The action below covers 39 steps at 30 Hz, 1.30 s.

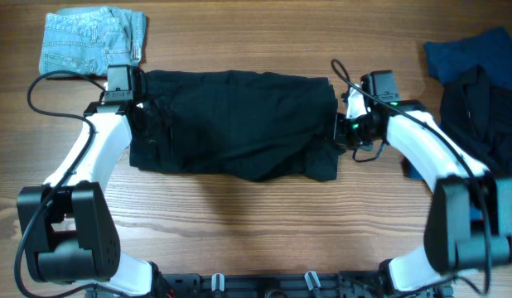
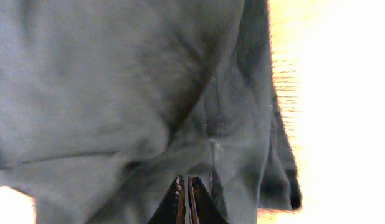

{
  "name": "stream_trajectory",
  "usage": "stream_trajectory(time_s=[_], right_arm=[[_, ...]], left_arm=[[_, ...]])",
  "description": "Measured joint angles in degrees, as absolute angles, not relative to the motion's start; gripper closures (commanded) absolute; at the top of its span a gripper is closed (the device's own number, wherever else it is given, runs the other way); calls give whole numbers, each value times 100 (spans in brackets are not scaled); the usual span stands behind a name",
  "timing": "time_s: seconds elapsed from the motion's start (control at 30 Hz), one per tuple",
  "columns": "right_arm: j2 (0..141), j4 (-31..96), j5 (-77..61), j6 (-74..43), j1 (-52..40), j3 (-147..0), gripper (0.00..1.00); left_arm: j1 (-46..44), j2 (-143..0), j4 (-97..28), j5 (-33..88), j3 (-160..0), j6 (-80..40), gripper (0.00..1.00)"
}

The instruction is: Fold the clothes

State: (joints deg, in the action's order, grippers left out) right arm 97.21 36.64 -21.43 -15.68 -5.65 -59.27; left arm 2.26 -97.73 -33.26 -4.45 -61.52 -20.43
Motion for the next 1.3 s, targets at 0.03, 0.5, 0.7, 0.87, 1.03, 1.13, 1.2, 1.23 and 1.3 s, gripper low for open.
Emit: stream_trajectory(time_s=[0.03, 0.5, 0.7, 0.87, 1.03, 1.13, 1.2, 1.23, 1.3], right_arm=[[9566, 3697, -2097, -1614, -534, -5927, 96], [9172, 3997, -1594, -1538, -449, -5924, 16], [9404, 3649, -1553, -1450, -449, -5924, 26], [9802, 3109, -1824, -1299, -449, -5922, 28], [10101, 2700, -2209, -1236, -449, -5922, 28], [10136, 2506, -2425, -1227, -449, -5922, 28], [10136, 2425, -2480, -1227, -449, -5922, 29], [10136, 2383, -2515, -1227, -449, -5922, 30], [10138, 2294, -2550, -1227, -449, -5922, 30]], left_arm=[[226, -9773, -3326, -443, -6152, -2040, 0], [228, -9655, -3441, 167, -6152, -1804, 0], [226, -8455, -3454, 467, -6152, -1750, 0], [224, -7791, -3457, 836, -6204, -1697, 0], [113, -8182, -3472, 1033, -6206, -1680, 0], [-34, -8753, -3382, 1192, -6206, -1658, 0], [-121, -9078, -3262, 1236, -6206, -1658, 0], [-174, -9266, -3190, 1256, -6206, -1658, 0], [-257, -9559, -3074, 1286, -6206, -1656, 0]])
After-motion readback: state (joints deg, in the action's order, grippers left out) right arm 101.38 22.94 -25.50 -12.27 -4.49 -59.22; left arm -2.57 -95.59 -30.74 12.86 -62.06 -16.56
